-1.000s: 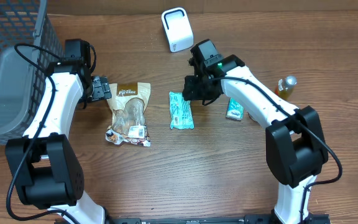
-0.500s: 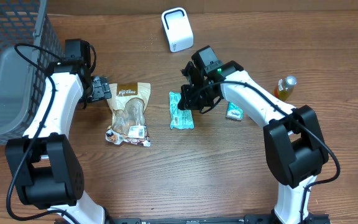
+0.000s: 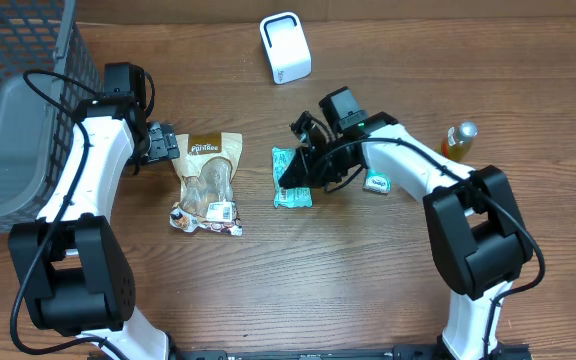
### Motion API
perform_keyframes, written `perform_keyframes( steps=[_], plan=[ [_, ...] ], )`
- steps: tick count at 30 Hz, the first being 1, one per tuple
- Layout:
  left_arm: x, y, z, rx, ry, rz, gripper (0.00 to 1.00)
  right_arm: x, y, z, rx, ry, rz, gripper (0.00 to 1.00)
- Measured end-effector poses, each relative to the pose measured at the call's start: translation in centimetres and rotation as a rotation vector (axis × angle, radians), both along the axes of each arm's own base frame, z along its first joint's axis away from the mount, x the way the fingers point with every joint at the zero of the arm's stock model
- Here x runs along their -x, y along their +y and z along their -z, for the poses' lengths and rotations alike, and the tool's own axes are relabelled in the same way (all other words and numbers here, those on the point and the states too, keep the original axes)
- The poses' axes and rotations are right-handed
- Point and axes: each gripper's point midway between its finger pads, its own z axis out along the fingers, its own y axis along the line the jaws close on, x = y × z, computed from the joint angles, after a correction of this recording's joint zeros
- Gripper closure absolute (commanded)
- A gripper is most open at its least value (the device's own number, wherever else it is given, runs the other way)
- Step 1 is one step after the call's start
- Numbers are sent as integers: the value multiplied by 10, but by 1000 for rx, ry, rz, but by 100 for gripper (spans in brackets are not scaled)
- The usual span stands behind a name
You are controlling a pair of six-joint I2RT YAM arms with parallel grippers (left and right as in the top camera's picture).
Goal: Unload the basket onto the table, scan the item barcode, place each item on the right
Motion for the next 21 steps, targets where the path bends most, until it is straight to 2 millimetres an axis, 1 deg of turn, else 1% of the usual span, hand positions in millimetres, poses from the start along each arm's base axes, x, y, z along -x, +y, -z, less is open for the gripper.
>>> perform_keyframes(
  steps=[1,2,3,4,5,6,7,11,14,21],
  plan=[
    [0,0,0,0,0,0,0,-3,-3,-1,-11,-2,5,95],
    [0,0,0,0,0,0,1,-5,-5,-2,-16,-4,10,85],
    [0,0,0,0,0,0,0,-8,-9,-3,-21,0,23,82],
    [0,0,0,0,0,0,0,-10,-12,-3,-24,-5,24,82],
    [0,0,0,0,0,0,0,-13,-15,-4,-28,-7,31,85],
    [0,0,0,0,0,0,1,-15,-18,-4,-30,-7,39,94],
    [0,0,0,0,0,0,0,-18,-21,-4,-32,-14,43,96],
    [0,0,0,0,0,0,0,-22,-30,-3,-26,8,76,96],
    [0,0,0,0,0,0,0,-24,-32,1,-34,-6,82,96],
    [0,0,0,0,0,0,0,-10,-27,19,-122,-23,60,96]
  ],
)
